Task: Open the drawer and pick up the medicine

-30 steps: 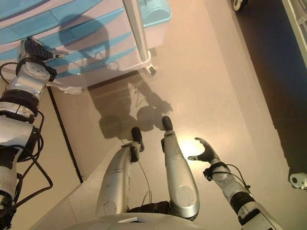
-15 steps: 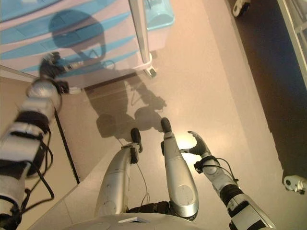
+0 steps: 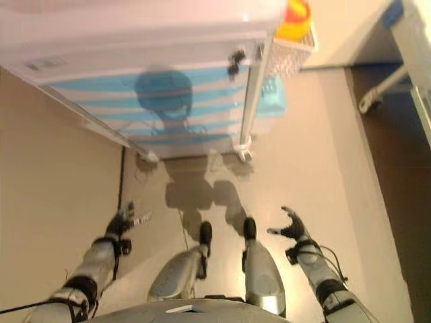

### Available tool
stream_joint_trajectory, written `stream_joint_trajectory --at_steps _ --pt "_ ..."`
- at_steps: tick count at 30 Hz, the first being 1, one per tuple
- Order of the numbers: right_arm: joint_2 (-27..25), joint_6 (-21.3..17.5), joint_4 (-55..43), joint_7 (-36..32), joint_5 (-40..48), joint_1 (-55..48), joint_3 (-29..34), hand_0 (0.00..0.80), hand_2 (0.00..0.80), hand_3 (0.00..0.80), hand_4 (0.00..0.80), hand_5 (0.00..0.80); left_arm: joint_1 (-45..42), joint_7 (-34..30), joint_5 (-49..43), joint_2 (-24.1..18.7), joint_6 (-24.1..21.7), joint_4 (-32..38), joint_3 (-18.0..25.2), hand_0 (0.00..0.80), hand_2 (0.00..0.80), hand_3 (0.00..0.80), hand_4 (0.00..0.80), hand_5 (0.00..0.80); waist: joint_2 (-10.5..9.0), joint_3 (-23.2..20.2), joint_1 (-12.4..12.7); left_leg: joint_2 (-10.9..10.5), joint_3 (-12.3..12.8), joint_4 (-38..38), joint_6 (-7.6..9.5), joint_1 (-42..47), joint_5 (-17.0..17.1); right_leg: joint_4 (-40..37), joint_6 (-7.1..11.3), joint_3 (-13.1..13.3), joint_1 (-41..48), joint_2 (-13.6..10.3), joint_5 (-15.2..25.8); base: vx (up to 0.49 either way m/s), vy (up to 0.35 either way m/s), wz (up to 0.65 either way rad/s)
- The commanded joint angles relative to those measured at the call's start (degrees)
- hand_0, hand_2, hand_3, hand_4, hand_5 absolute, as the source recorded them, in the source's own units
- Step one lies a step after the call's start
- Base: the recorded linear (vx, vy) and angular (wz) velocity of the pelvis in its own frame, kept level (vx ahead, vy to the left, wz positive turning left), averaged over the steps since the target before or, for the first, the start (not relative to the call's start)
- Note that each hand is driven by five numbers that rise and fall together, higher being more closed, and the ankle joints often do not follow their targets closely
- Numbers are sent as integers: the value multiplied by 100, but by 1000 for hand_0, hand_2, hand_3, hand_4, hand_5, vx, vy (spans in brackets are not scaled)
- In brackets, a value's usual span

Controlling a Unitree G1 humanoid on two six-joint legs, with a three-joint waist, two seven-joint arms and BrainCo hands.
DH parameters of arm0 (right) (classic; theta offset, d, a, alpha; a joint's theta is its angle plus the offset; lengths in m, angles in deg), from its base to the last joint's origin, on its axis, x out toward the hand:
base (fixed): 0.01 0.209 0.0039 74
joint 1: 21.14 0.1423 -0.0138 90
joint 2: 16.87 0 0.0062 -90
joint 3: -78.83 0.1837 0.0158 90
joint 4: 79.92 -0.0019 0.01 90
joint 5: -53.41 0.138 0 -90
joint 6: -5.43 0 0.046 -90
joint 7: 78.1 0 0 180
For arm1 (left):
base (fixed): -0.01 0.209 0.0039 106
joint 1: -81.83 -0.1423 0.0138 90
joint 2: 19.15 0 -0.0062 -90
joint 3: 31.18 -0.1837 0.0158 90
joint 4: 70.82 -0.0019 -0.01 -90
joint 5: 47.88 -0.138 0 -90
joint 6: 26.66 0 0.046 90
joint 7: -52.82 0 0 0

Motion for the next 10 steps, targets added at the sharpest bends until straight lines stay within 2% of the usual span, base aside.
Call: stream_joint_trajectory --at_steps 1,6,7,9,10 --pt "89 -168 128 48 -119 -259 125 0 0 0 0 0 -6 -376 157 143 -288 -446 235 0 0 0 0 0 -244 -417 73 -196 -10 278 65 -137 -506 211 49 -126 14 37 -120 46 -59 22" --pt "412 -4 602 -199 174 -284 306 0 0 0 0 0 -215 -733 -223 504 -414 -991 -35 0 0 0 0 0 -317 -871 135 -129 15 -162 9 247 -395 -122 102 -214 370 83 -24 14 -39 12" --pt "518 107 696 -328 237 -274 309 0 0 0 0 0 -218 -772 -613 597 -426 -1036 -154 0 0 0 0 0 -338 -967 152 -123 3 -275 1 338 -369 -201 121 -227 447 93 -3 -24 -71 10" --pt "657 311 826 -602 447 -222 288 0 0 0 0 0 -212 -492 -985 696 -414 -1140 -406 0 0 0 0 0 -353 -1088 168 -101 4 -397 -5 453 -338 -287 135 -223 554 110 17 -18 -60 9" --pt "733 382 861 -741 514 -216 276 0 0 0 0 0 -207 -595 -1073 704 -369 -1126 -440 0 0 0 0 0 -359 -1123 157 -93 17 -451 -8 514 -332 -310 141 -214 602 116 15 0 0 0"
